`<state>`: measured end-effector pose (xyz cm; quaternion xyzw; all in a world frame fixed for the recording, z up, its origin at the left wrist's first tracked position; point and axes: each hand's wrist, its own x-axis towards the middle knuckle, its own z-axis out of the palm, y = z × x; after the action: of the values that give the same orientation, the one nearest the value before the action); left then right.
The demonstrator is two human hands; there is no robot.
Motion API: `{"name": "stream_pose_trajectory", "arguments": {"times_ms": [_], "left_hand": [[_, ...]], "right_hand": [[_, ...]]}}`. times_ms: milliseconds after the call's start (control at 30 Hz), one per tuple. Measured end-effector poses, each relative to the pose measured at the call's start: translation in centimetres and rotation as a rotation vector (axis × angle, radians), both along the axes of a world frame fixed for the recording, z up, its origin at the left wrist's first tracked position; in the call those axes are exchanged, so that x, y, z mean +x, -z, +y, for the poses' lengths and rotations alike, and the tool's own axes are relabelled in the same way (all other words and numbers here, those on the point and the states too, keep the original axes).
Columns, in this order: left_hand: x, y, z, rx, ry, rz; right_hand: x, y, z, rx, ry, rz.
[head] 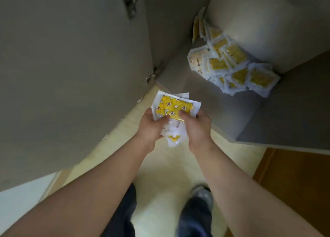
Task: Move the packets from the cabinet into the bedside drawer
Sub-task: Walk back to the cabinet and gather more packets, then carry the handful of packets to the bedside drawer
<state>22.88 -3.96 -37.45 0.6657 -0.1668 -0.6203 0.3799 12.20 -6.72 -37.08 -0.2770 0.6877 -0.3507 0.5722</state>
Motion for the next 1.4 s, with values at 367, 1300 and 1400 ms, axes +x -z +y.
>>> {"name": "stream_pose_trajectory", "arguments": {"times_ms": [367,1300,1400], "left_hand": [[-1.5,-25.9,8.6,0.086,-0.147,-0.003],[13.2,-73.5,61.2,-0.426,-1.492,-0.335],[13.1,-75.2,69.9,-0.448,-1.631,-0.358]], "right_hand": [[-1.4,-25.5,8.6,0.063,-0.039,-0.02],[23.2,-72.8,51.5,-0.005,-1.254,-0.652],[25.2,-74.7,60.3,0.028,-1.407,-0.707]]}}
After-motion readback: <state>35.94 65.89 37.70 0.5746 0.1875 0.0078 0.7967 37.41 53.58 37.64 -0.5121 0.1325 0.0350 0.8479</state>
